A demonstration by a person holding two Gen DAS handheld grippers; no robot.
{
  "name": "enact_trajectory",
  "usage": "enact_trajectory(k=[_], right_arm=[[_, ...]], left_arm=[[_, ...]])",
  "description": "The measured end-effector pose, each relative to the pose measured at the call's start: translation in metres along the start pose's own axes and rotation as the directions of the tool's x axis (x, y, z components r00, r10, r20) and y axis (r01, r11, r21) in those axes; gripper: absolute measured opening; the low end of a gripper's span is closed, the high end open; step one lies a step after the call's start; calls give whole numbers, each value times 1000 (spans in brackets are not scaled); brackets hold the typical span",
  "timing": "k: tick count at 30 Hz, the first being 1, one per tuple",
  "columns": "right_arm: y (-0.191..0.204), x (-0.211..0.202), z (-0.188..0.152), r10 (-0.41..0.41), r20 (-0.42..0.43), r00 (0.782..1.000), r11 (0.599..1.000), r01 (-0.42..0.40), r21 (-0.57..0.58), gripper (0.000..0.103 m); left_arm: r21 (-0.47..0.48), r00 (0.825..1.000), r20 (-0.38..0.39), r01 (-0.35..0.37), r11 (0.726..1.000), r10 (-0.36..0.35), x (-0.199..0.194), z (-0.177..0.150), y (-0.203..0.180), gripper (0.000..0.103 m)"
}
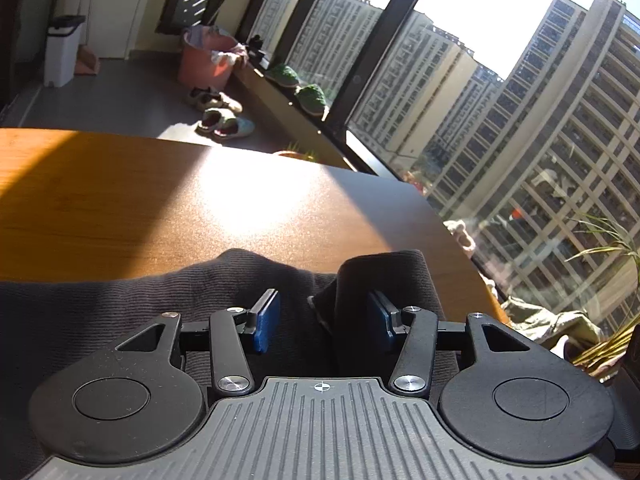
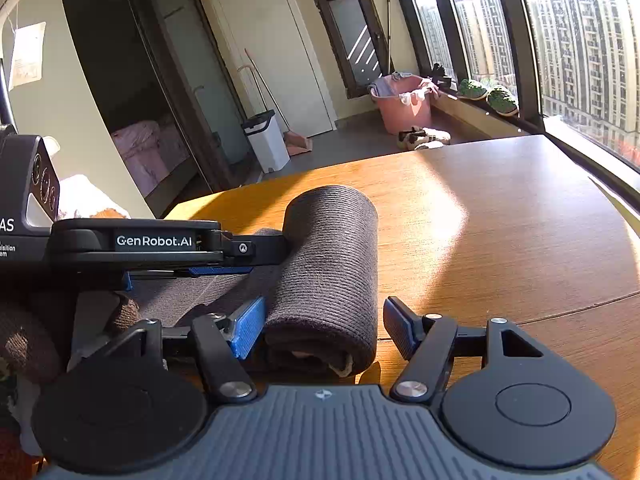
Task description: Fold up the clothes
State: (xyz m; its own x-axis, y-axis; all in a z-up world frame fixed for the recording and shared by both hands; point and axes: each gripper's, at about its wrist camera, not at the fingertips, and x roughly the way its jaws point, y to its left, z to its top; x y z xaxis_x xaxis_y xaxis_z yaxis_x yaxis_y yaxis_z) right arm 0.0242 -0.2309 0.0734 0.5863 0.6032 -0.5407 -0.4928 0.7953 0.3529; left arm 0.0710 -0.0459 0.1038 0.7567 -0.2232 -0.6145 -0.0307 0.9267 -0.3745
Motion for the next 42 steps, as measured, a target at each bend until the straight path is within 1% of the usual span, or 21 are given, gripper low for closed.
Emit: enact_trajectory(k=[1, 3, 6, 9, 11, 13, 14, 15, 16, 18, 20, 22, 23, 25, 27, 28, 31, 35, 37, 40, 42], right_arm=[[-3, 0, 0, 9, 10, 1000, 999, -10, 35, 66], [-7, 0, 0, 17, 30, 999, 996, -19, 84, 53], [20, 3, 4, -80, 37, 996, 993, 83, -89, 48], [65, 8, -1, -197, 82, 977, 896, 213, -391, 49], [89, 13, -10, -240, 120, 963, 802, 267, -535, 49], [103, 18, -16, -261, 148, 954, 734, 295, -612, 50], [108, 19, -19, -263, 159, 952, 709, 302, -637, 50], [111, 20, -20, -259, 164, 952, 694, 301, -654, 51], [113, 20, -20, -251, 163, 954, 689, 294, -663, 54], [107, 15, -15, -213, 132, 968, 736, 248, -630, 59], [92, 1, -5, -125, 89, 988, 826, 154, -543, 65], [72, -13, 8, -20, 42, 999, 923, 34, -383, 67], [60, -17, 14, 27, 33, 999, 956, -16, -292, 68], [43, -15, 21, 55, 43, 998, 984, -47, -174, 68], [29, -10, 26, 62, 63, 996, 995, -57, -80, 68], [25, -6, 27, 50, 66, 997, 997, -46, -62, 67], [33, 10, 20, -54, 54, 997, 984, 62, -167, 55], [45, 4, 11, -89, 87, 992, 958, 109, -267, 43], [52, 2, 10, -105, 96, 990, 940, 130, -315, 41], [73, 3, 1, -135, 110, 985, 878, 170, -447, 40], [90, 6, -7, -157, 127, 979, 806, 201, -556, 40]], left_arm=[[6, 1000, 2, -14, 1000, 14, 1, -2, 2, 56], [-4, 1000, 2, -21, 1000, 21, 2, -3, 8, 55], [5, 999, 1, -34, 999, 34, -3, -4, 12, 43], [-81, 1000, 15, 8, 997, -7, -14, 1, 23, 47], [-116, 998, 47, 40, 992, -35, -25, 6, 27, 54], [-109, 996, 66, 67, 992, -60, -35, 11, 27, 64], [-99, 995, 66, 81, 992, -75, -37, 13, 24, 75], [-76, 994, 58, 97, 992, -93, -36, 14, 19, 80], [-51, 995, 50, 89, 995, -86, -34, 14, 13, 80], [-8, 998, 49, 30, 1000, -30, -26, 12, 6, 80], [-4, 999, 48, -4, 1000, 4, -19, 10, 10, 79], [-19, 999, 46, -27, 999, 28, -18, 8, 19, 79], [-19, 998, 45, -48, 999, 49, -18, 6, 22, 79], [-5, 994, 40, -99, 995, 99, -19, 3, 29, 74], [15, 991, 35, -126, 992, 125, -19, 0, 31, 64], [31, 990, 38, -134, 990, 133, -19, -1, 30, 64], [21, 991, 41, -131, 991, 130, -23, -2, 27, 65], [-45, 995, 35, -89, 995, 91, -31, 0, 37, 65], [-77, 997, 32, -68, 995, 71, -34, 1, 42, 65], [-110, 998, 39, -42, 993, 47, -39, 4, 48, 65], [-119, 998, 57, -15, 993, 22, -45, 7, 48, 66]])
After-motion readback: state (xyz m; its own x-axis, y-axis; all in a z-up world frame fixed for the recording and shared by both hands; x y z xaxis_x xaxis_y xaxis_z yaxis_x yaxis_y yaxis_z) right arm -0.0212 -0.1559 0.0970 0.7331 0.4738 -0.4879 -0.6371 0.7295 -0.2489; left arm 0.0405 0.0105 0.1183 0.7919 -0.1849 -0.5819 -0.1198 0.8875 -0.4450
